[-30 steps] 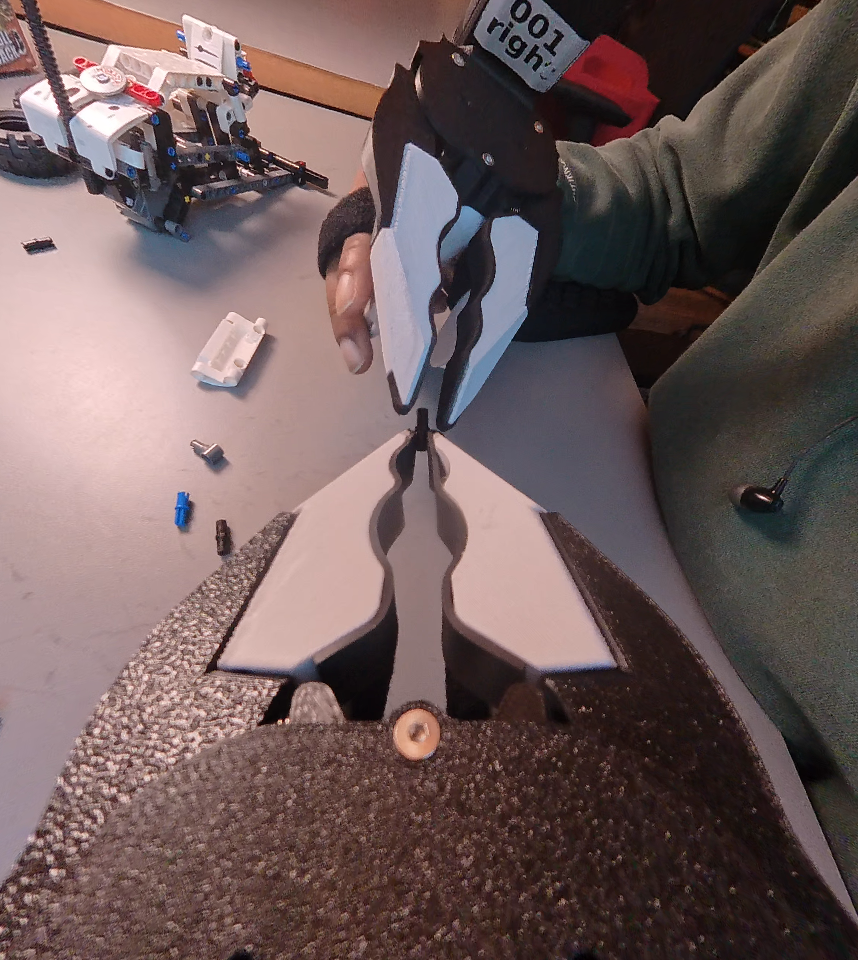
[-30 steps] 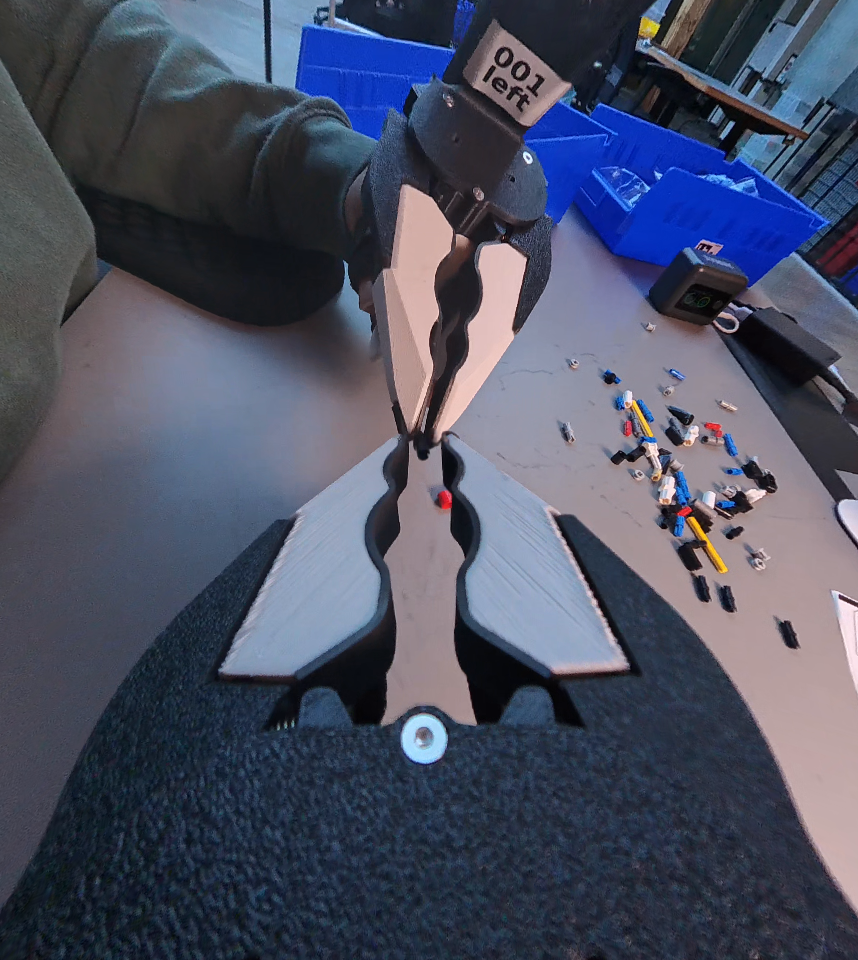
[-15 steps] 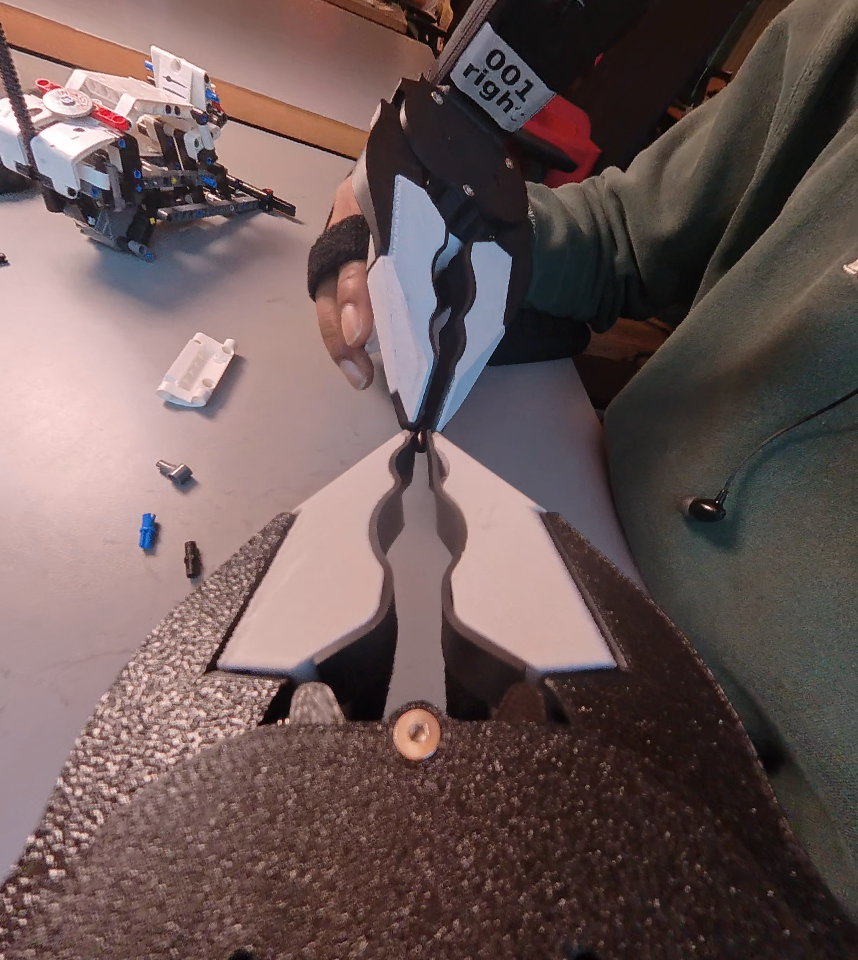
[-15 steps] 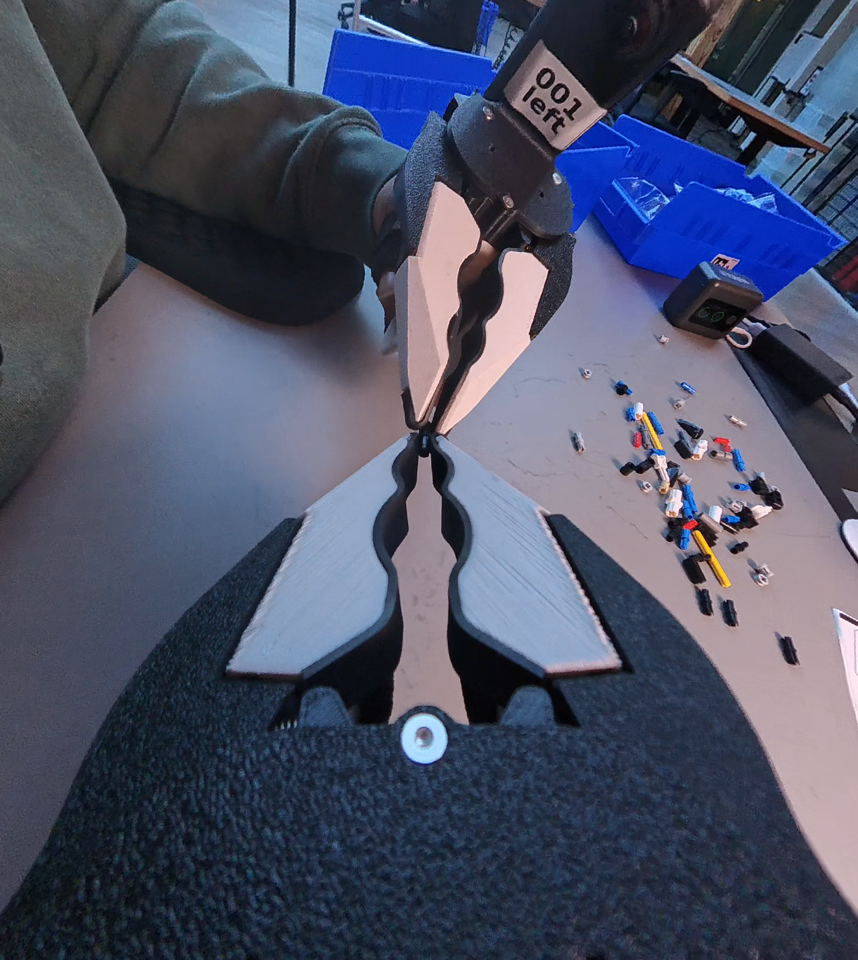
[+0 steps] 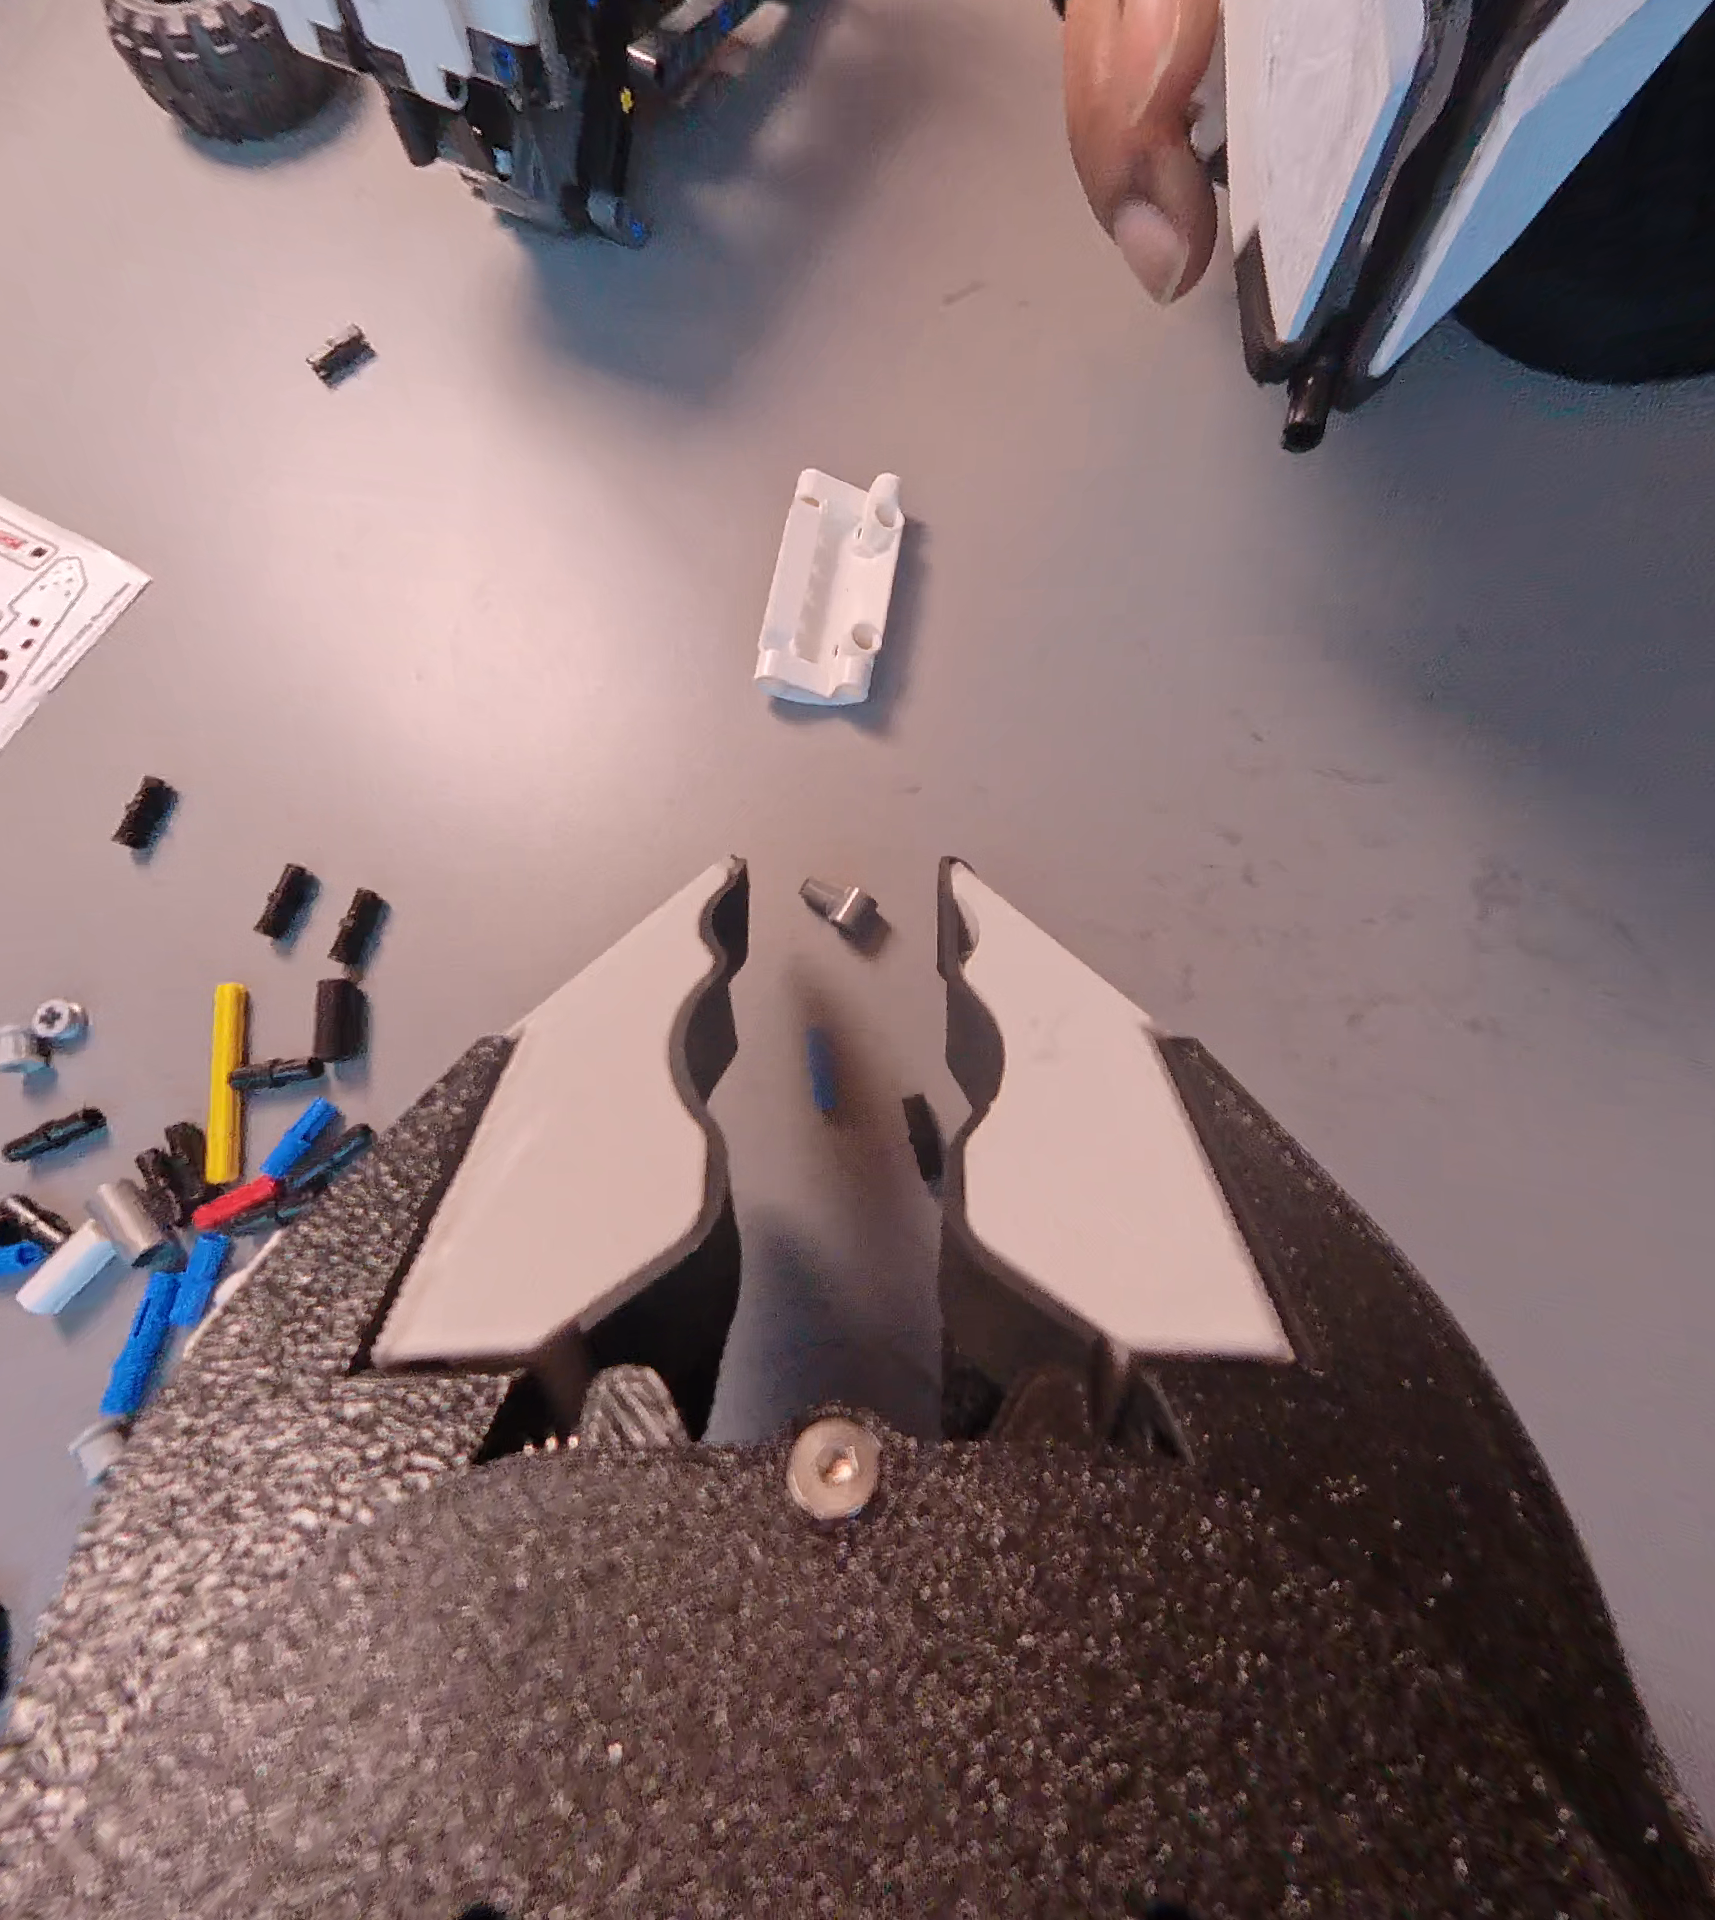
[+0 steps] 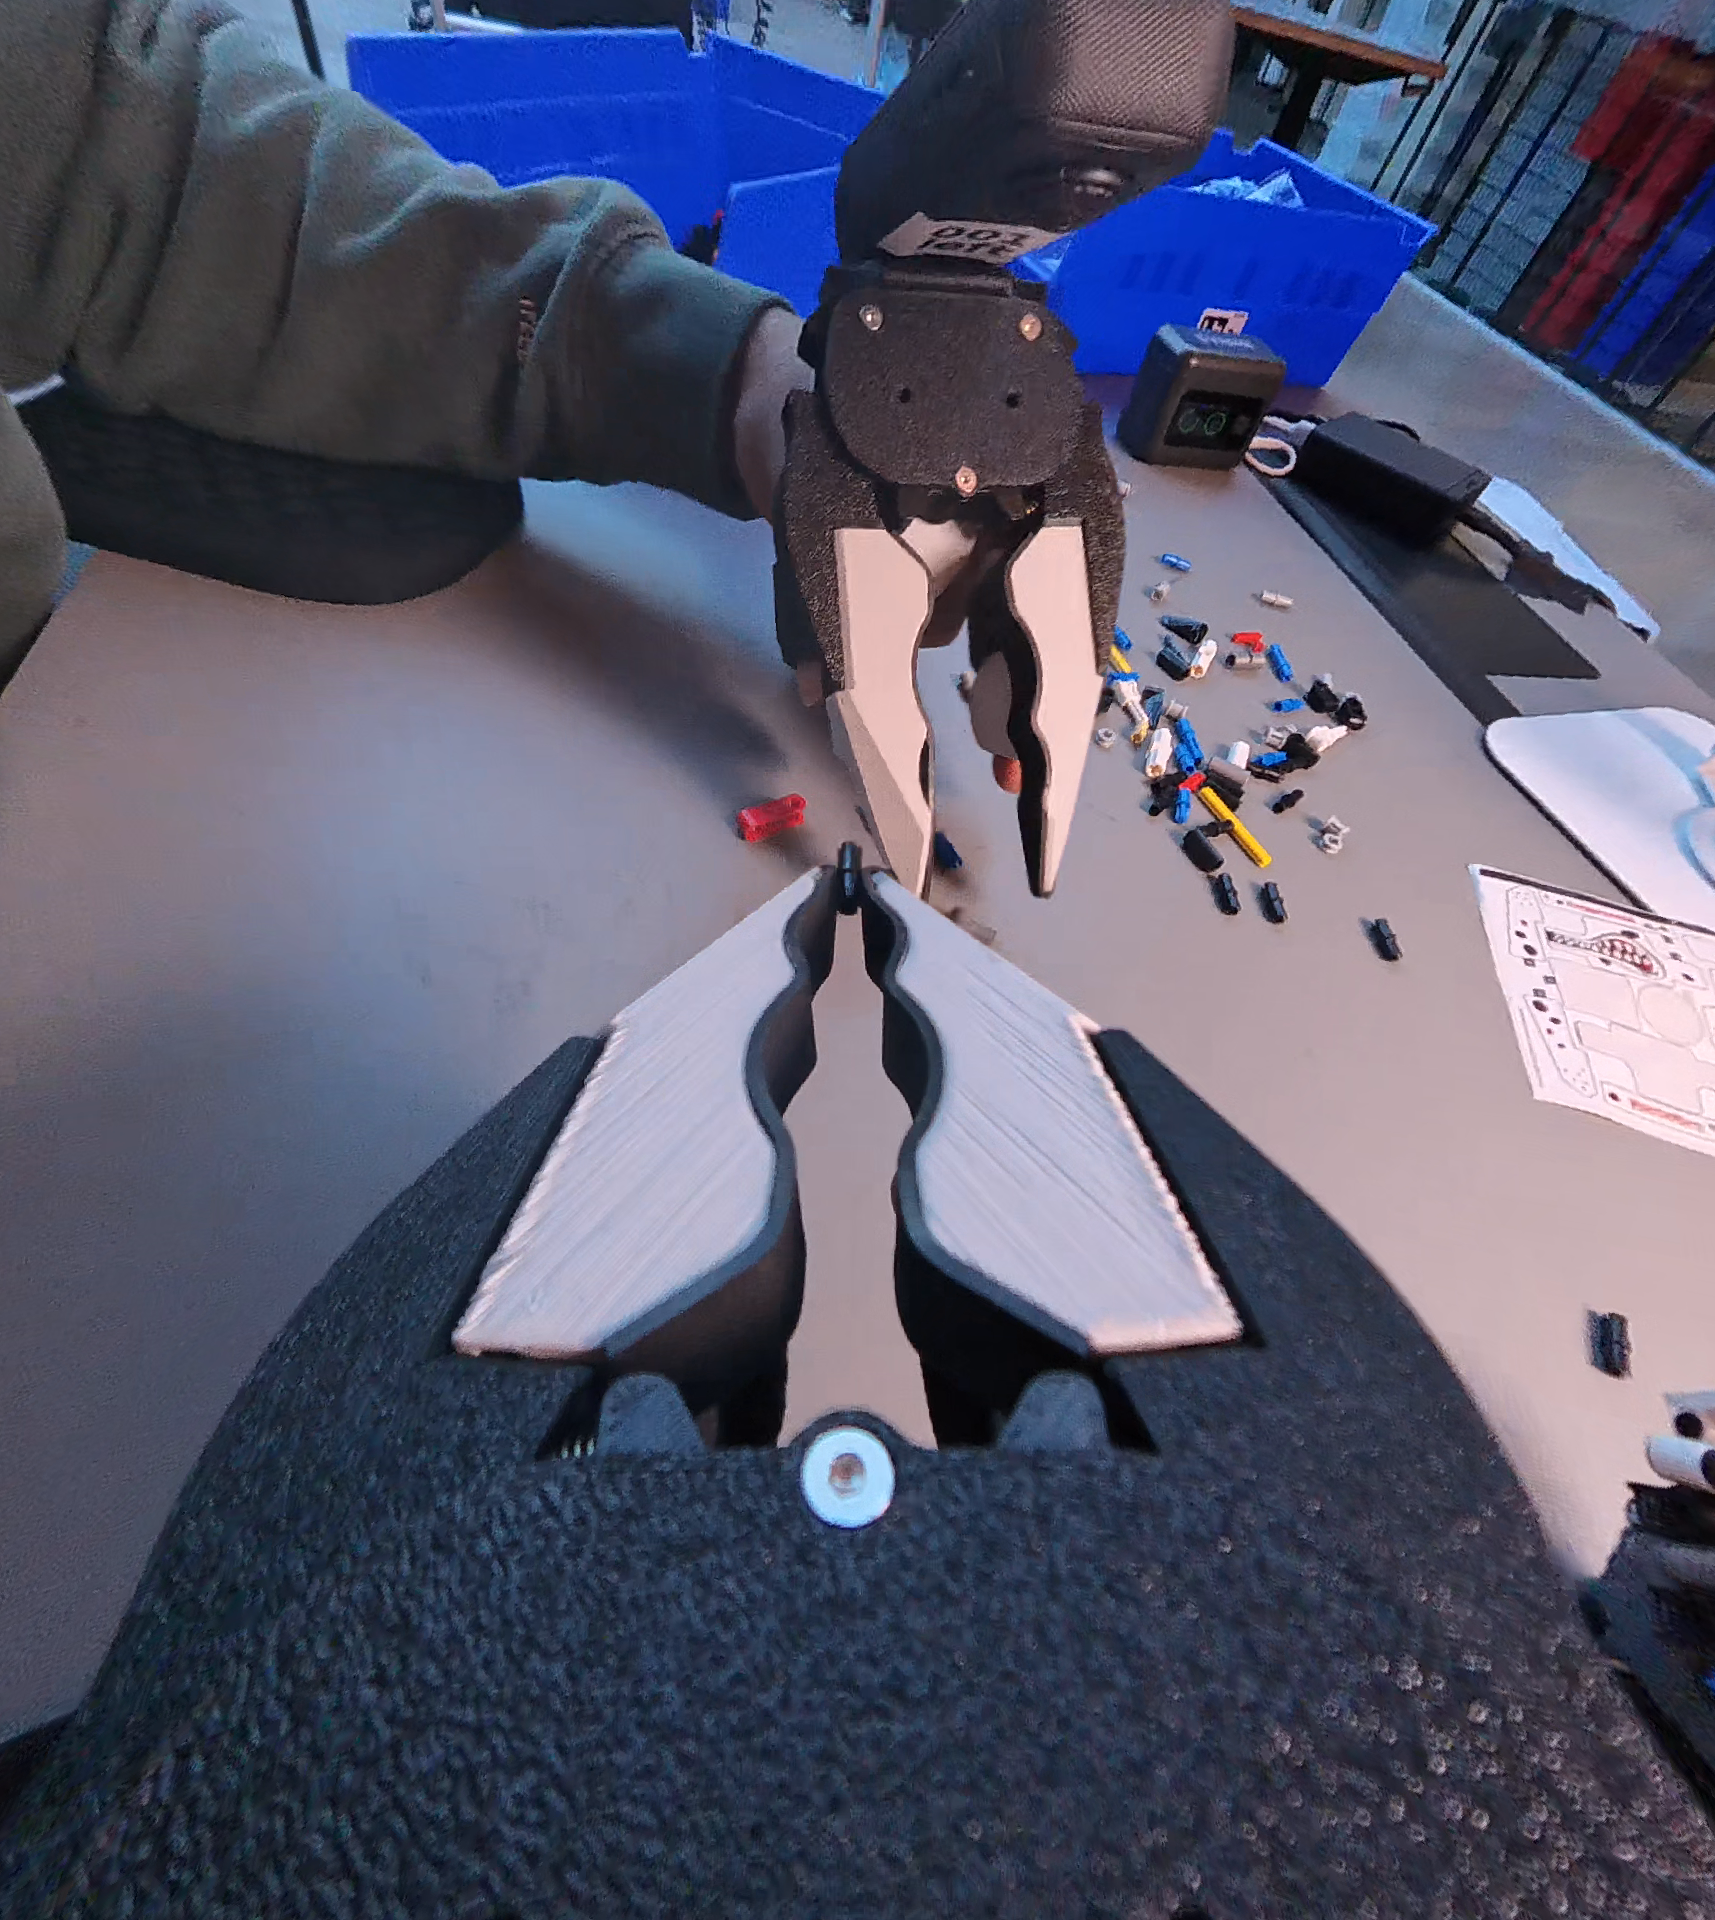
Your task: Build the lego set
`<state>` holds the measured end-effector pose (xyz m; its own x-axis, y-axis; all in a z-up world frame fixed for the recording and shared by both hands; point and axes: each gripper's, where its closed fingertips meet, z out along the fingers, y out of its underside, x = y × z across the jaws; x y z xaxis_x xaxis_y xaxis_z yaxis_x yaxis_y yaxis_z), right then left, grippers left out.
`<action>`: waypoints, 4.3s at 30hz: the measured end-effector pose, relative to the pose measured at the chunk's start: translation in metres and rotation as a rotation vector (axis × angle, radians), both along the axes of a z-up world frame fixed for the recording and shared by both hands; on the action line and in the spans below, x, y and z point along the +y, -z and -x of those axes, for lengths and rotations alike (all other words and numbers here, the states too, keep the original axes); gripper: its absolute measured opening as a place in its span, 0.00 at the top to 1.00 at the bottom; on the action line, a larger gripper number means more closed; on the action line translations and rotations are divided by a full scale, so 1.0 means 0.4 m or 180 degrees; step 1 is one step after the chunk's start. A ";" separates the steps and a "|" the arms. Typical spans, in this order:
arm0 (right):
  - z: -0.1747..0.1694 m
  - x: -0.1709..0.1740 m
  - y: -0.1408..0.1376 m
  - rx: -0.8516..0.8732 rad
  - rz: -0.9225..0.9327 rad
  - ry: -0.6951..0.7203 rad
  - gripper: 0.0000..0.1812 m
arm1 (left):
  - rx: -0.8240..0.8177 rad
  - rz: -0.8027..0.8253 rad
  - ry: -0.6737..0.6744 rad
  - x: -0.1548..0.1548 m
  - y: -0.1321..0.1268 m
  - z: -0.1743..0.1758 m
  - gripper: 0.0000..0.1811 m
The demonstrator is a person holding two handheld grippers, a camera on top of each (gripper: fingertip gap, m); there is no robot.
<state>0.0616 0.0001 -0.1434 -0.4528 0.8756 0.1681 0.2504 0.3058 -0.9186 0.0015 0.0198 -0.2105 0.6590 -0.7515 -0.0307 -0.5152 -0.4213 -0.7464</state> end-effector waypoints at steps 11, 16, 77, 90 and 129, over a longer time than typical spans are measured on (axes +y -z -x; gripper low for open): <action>0.001 0.011 0.034 -0.0138 0.0163 -0.0029 0.98 | 0.0188 0.0173 0.0268 -0.013 0.038 0.001 0.95; 0.016 0.024 0.053 -0.0213 0.0148 0.0104 0.98 | 0.0179 0.0111 0.0157 -0.024 0.036 -0.003 0.95; -0.005 -0.091 0.183 -0.0972 -0.0581 -0.0349 0.98 | 0.0275 0.0149 -0.0094 -0.170 0.027 -0.138 0.95; 0.000 -0.100 0.185 -0.0982 -0.0581 -0.0374 0.98 | 0.0242 0.0060 -0.0079 -0.168 0.034 -0.140 0.97; -0.002 -0.107 0.200 -0.0899 -0.0856 -0.0204 0.98 | 0.0286 -0.0043 -0.0335 -0.170 0.037 -0.141 0.97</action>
